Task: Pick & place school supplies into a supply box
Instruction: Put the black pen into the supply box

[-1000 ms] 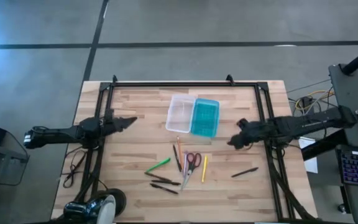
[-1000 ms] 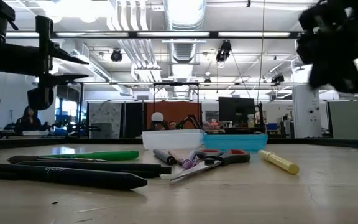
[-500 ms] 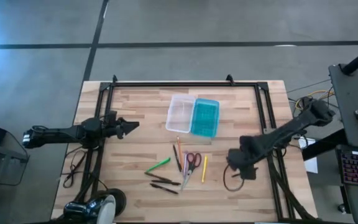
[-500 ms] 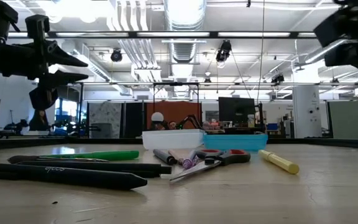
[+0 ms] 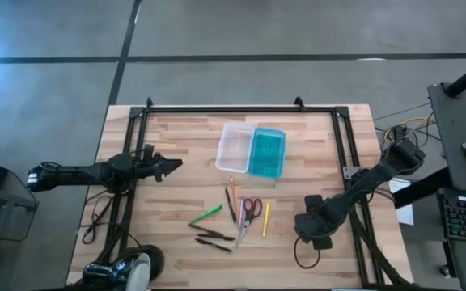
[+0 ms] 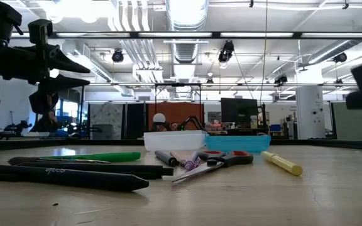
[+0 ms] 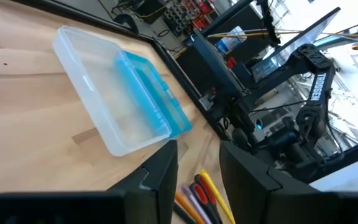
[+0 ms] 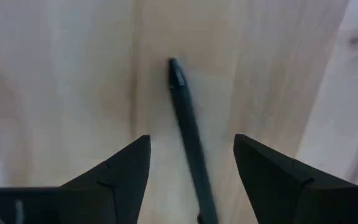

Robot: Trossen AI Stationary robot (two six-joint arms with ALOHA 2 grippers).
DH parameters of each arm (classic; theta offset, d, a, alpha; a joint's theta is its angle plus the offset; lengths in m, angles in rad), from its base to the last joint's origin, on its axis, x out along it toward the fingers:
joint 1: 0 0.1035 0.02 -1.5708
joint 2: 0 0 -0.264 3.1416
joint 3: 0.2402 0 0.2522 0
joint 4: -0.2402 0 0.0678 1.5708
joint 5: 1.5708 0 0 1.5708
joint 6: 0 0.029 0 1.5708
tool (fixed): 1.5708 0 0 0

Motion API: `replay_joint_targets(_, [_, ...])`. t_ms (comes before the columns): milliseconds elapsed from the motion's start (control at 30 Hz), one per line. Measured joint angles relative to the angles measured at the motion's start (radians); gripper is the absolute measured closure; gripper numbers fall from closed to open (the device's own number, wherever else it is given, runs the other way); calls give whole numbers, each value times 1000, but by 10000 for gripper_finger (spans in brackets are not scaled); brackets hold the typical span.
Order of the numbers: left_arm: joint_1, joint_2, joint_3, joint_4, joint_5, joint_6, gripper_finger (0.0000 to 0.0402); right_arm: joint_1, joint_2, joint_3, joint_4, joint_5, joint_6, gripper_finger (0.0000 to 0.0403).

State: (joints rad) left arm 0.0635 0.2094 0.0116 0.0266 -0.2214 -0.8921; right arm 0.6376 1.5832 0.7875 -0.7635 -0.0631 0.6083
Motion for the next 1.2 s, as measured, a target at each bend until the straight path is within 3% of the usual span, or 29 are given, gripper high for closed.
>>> replay_joint_targets(167, [0,5,-1,3,-2,0,298,0,41,-26,15,26,43,224])
replay_joint_targets(433, [0,6,-3,22,-6,0,298,0,44,-41,-4,87,90,353])
replay_joint_targets(533, [0,7,-3,23,-12,0,298,-29,44,-41,-7,77,168,381])
replay_joint_targets(733, [0,7,-3,24,-14,-1,298,-182,-10,-47,59,-2,400,383])
replay_joint_targets(867, [0,8,-3,26,-15,-1,298,-311,-94,-31,277,152,506,383])
replay_joint_targets(1000, [0,6,-3,31,-15,-8,298,-434,-210,-31,507,182,559,383])
replay_joint_targets(1100, [0,4,-3,33,-15,-10,298,-535,-269,-8,666,280,570,384])
replay_joint_targets(1200, [0,8,-3,39,-6,-10,298,-641,-252,48,691,356,548,384])
